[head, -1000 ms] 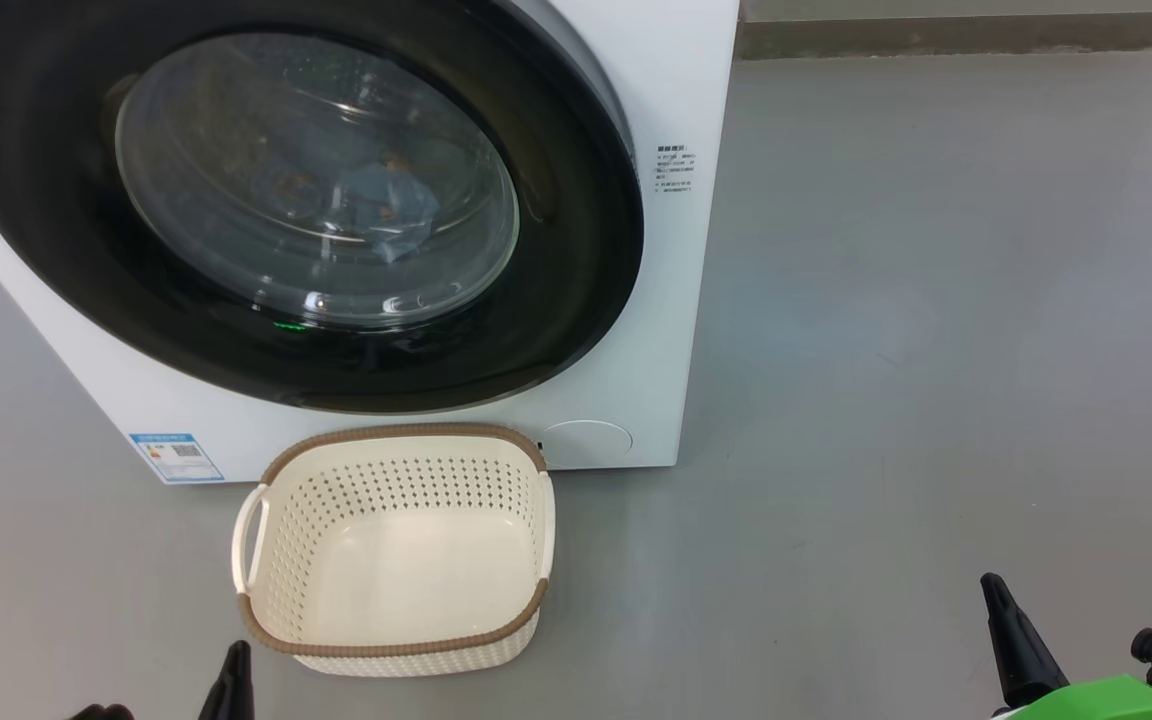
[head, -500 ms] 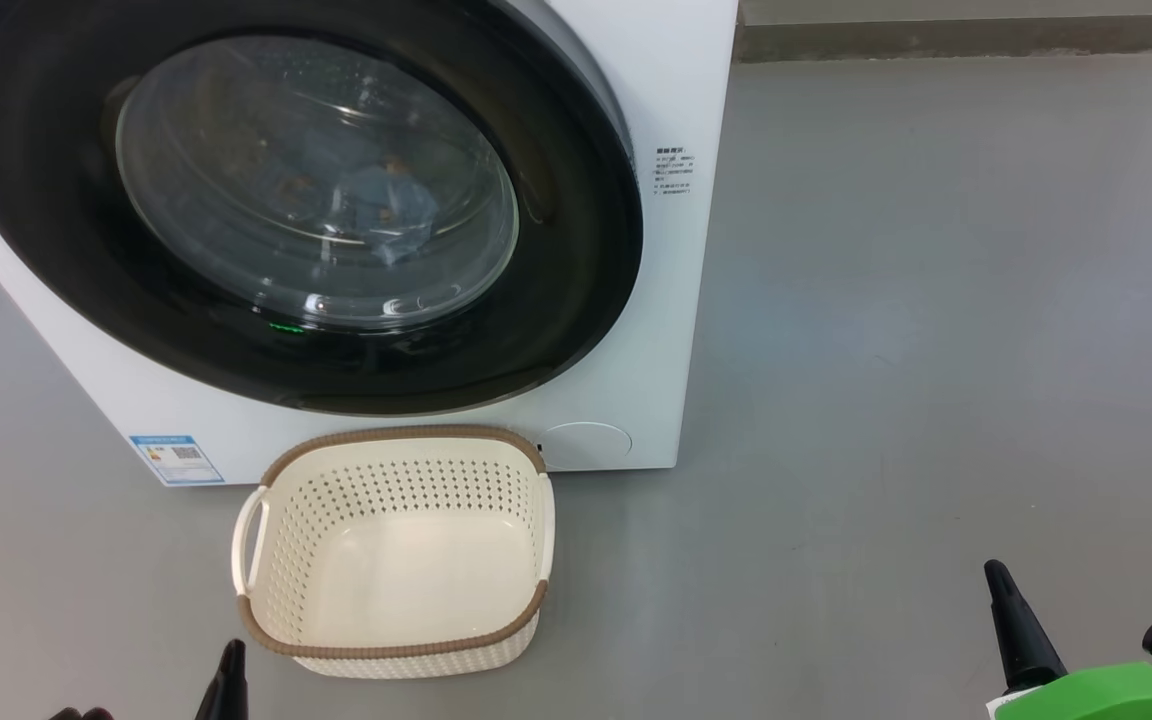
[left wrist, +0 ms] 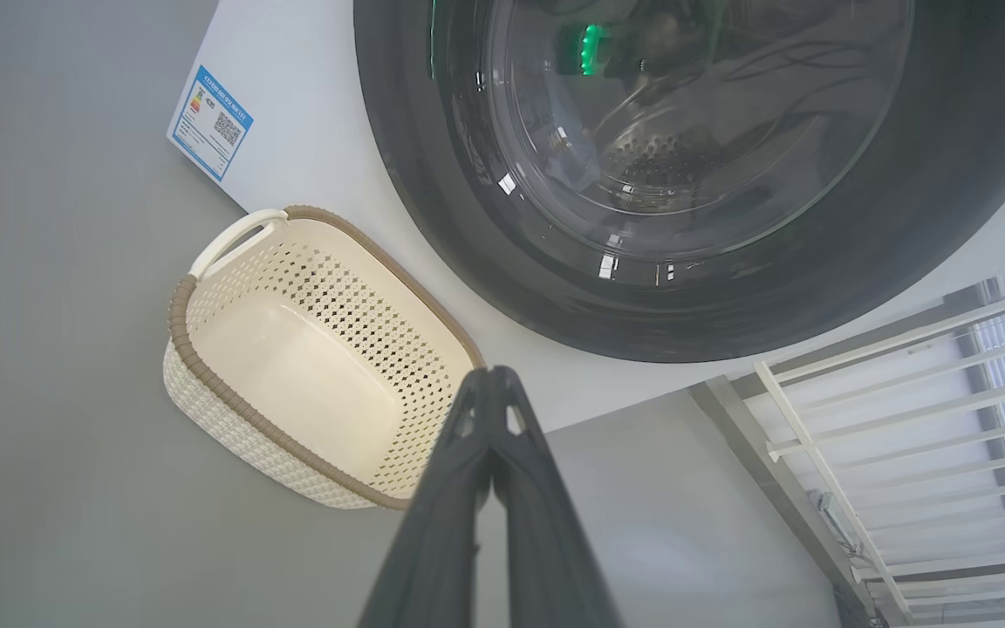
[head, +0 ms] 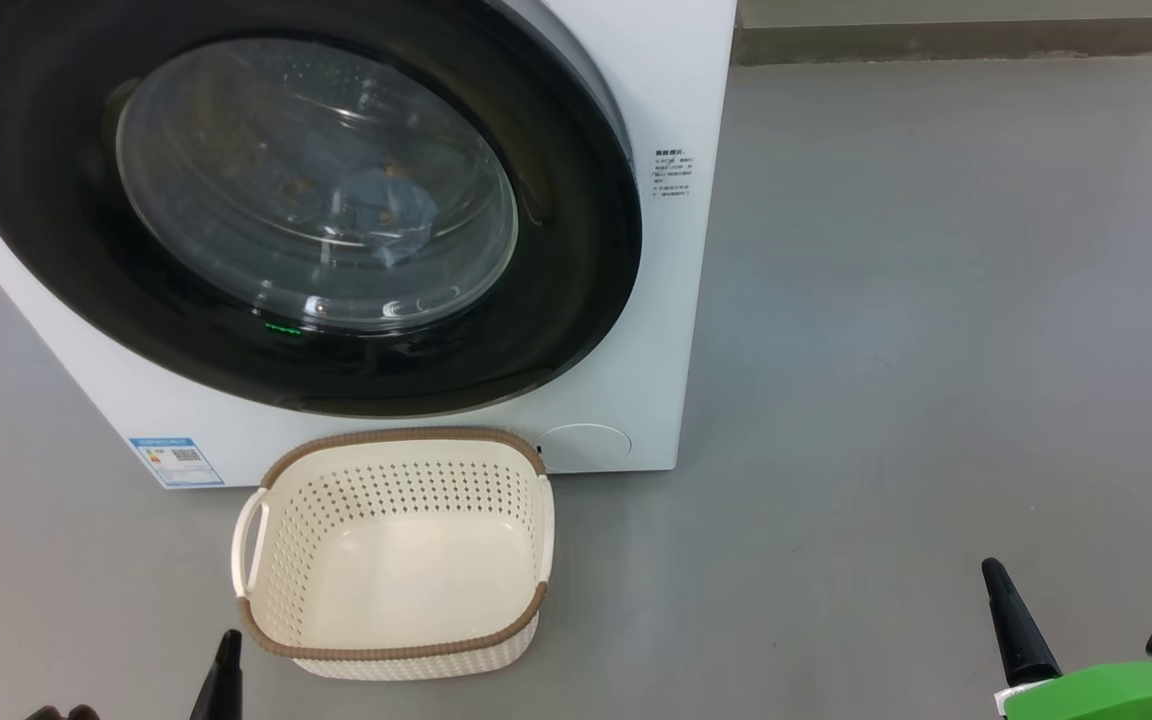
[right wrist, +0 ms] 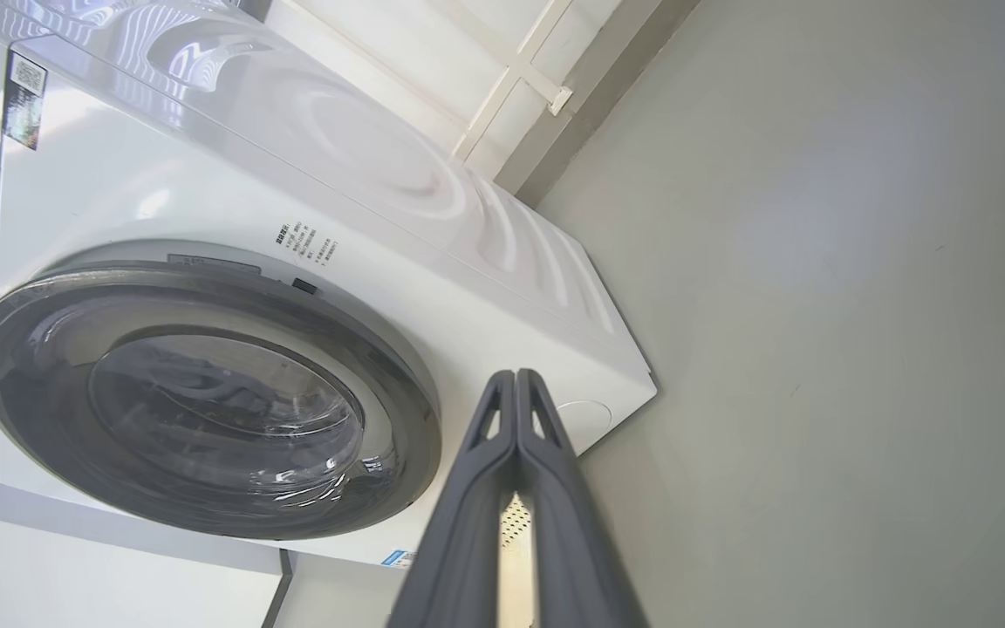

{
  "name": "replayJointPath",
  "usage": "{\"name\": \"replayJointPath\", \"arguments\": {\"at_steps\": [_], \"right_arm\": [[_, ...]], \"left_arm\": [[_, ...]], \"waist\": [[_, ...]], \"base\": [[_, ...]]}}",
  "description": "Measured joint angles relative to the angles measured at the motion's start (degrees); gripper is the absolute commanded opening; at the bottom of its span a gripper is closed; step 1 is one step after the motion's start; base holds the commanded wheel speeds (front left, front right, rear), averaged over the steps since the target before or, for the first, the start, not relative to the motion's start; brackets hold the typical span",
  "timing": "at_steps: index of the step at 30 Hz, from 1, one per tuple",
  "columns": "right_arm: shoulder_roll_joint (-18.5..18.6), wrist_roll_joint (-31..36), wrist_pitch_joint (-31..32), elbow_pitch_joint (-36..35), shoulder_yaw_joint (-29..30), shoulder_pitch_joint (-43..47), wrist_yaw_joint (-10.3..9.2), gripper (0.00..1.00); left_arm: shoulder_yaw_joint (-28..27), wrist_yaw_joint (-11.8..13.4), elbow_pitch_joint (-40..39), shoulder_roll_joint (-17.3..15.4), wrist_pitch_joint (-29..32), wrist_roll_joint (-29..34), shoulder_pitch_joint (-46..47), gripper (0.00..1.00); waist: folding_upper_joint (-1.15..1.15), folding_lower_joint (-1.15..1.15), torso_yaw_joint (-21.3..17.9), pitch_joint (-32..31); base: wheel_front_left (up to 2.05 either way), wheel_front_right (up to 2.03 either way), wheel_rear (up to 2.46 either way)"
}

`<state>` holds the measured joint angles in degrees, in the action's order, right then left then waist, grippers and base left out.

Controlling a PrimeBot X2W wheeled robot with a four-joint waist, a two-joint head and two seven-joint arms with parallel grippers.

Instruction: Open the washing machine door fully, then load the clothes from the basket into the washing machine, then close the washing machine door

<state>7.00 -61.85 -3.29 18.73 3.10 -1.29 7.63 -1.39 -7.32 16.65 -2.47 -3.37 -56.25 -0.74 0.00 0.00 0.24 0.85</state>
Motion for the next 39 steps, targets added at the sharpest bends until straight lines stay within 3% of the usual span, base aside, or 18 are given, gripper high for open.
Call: {"name": "replayJointPath", "arguments": {"at_steps": [39], "right_arm": [[-3.2, -20.1, 6.3, -1.9, 3.2, -1.4, -0.07, 0.0]], "left_arm": [[-2.1, 0.0, -0.5, 0.1, 6.5, -23.9, 3.0, 0.0]], "waist": [[0.0, 0.0, -0.2, -0.5]], "base": [[0.0, 0.0, 0.0]]}}
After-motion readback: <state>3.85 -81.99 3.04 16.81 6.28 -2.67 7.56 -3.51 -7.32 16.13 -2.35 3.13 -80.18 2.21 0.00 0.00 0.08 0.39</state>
